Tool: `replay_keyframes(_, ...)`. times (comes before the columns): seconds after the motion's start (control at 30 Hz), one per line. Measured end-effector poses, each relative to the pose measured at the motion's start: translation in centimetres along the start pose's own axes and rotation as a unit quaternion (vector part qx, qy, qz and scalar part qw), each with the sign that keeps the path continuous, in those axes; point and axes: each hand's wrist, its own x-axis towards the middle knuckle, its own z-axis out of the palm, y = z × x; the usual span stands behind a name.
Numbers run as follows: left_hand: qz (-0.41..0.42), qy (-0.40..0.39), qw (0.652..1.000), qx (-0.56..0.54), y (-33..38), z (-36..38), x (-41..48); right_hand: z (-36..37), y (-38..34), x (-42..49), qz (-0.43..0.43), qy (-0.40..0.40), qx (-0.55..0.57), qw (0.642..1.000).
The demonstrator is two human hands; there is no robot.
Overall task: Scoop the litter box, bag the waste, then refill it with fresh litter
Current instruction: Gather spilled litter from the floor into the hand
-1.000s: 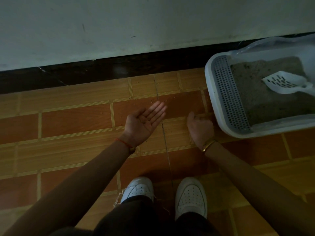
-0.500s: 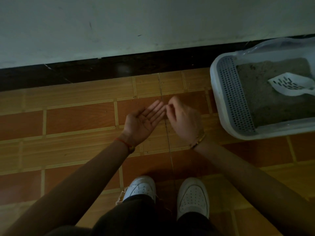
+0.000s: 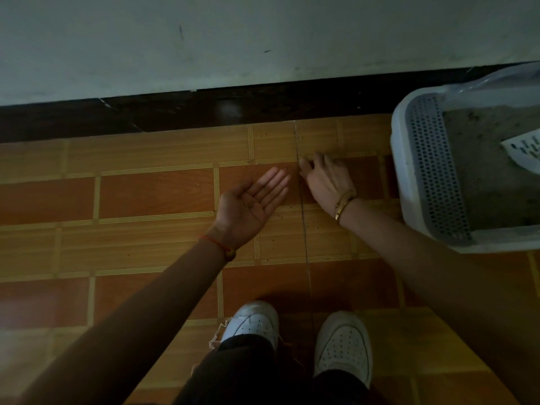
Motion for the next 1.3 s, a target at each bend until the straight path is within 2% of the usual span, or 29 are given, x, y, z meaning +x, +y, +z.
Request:
replay_keyframes(0.17,0.006,0.012,1.0,0.01,-0.1,0.2,0.2,0.3,-0.1,-0.1,-0.026,0.012,-0.003,1.0)
replay_keyframes(0.23,0.005,0.011,1.0,0.017,-0.2,0.2,0.4,0.5,-0.1,0.0,-0.027,0.04,0.019,0.999)
replay_keyframes(0.3,0.006,0.014,1.0,0.021,-0.2,0.3,0.5,0.3,-0.3,-0.4,-0.005,0.115,0.086,0.99)
replay_keyframes(0.37,0.008,0.015,0.999,0.028,-0.3,0.3,0.6,-0.6,-0.9,-1.3,-0.004,0.225,0.161,0.961)
replay_keyframes(0.43,0.015,0.017,0.999,0.044,-0.4,0.5,0.6,-2.1,-2.0,-2.5,-0.06,0.298,0.217,0.928)
replay_keyframes(0.5,0.02,0.013,0.997,0.068,-0.6,0.5,0.7,-3.1,-3.4,-3.6,-0.124,0.321,0.235,0.909)
replay_keyframes(0.63,-0.004,-0.021,0.998,0.065,-0.7,0.8,0.8,-3.4,-4.8,-4.5,-0.144,0.283,0.226,0.921)
replay_keyframes(0.7,0.003,-0.021,0.998,0.063,-0.7,0.8,1.1,-3.5,-3.9,-4.6,-0.121,0.292,0.263,0.912)
replay_keyframes(0.8,0.017,-0.015,0.999,0.024,-0.5,0.6,1.3,-2.3,-1.1,-3.7,0.007,0.292,0.295,0.91)
replay_keyframes(0.87,0.021,-0.011,1.0,0.012,-0.4,0.6,1.3,-0.9,1.1,-2.8,0.095,0.231,0.249,0.936)
replay_keyframes(0.93,0.023,-0.009,1.0,0.011,-0.5,0.6,1.2,0.4,3.0,-2.1,0.142,0.152,0.171,0.963)
replay_keyframes(1.07,0.017,0.001,1.0,0.013,-0.6,0.6,1.1,1.8,4.3,-0.9,0.109,0.109,0.037,0.987)
replay_keyframes(1.3,0.008,0.001,1.0,0.008,-0.5,0.2,1.0,2.1,3.3,0.0,0.042,0.059,-0.014,0.997)
